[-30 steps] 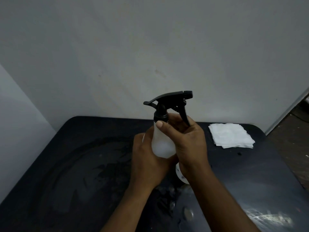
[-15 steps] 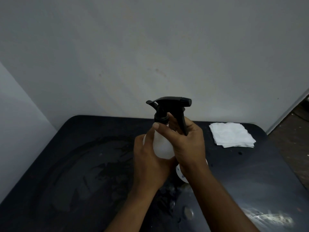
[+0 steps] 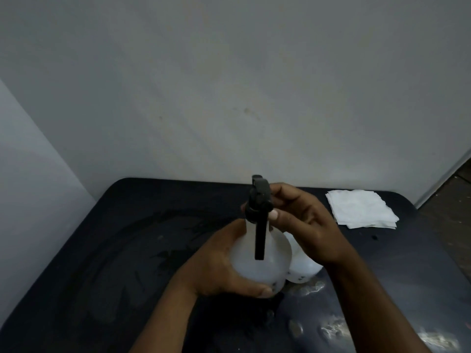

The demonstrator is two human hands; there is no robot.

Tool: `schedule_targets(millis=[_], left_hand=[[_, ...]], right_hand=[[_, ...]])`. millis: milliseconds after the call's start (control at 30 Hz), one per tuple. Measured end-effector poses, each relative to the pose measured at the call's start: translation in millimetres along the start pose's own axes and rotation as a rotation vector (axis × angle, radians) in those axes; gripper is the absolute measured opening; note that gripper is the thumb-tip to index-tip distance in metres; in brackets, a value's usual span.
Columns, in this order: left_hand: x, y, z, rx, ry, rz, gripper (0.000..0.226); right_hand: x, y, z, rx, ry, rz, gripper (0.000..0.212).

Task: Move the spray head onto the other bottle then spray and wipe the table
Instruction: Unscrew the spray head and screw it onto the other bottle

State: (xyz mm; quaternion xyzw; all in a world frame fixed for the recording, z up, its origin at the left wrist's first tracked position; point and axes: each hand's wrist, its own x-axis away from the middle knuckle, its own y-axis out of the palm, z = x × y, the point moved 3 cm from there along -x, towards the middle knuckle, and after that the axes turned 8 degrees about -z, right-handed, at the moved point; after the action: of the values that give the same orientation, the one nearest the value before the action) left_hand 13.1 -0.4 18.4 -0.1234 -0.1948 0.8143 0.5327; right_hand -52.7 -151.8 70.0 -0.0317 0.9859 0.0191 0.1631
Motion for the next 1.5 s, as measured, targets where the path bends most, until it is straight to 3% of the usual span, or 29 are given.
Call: schedule_targets(millis=[67,167,367,500,833,1000,1100,1267,1500], left_hand=[[4,-1,3,0.018,0.019,-0.081,0.083],[11,-6,4,0.028,0.030,-0.123,0.081],[11,-19,0,0.027,0.065,0.055,0.097],[6,-22,-3,0.150,0.105,0.173,0.093],[-3,-5,-1,0.138,0.055,0.183,0.084],[-3,-11,-3,0.211,0.077,0.188,0.085],[-1,-12,-3,0.267,0.093,0.181,0.090],[-1,-10,-2,0.239,0.084,0.149,0.082],[-2,-11,-8,0.256,0.082,0.133,0.090]], right_hand=[[0,5,-3,0.020,0.006,-0.059,0.036],[-3,11,-5,0.002,0.027,-0.068,0.031],[-12,17,-7,-0.042,0.003,0.148,0.037],[-13,15,-14,-0.182,-0.028,0.306,0.036],[-11,10,-10,-0.071,0.005,0.478,0.029],[-11,10,-12,-0.049,0.001,0.305,0.040],[-10,6,-14,-0.098,0.010,0.193,0.036],[-10,7,-16,-0.182,0.002,0.209,0.017],[-10,9,-15,-0.145,0.048,0.233,0.031]])
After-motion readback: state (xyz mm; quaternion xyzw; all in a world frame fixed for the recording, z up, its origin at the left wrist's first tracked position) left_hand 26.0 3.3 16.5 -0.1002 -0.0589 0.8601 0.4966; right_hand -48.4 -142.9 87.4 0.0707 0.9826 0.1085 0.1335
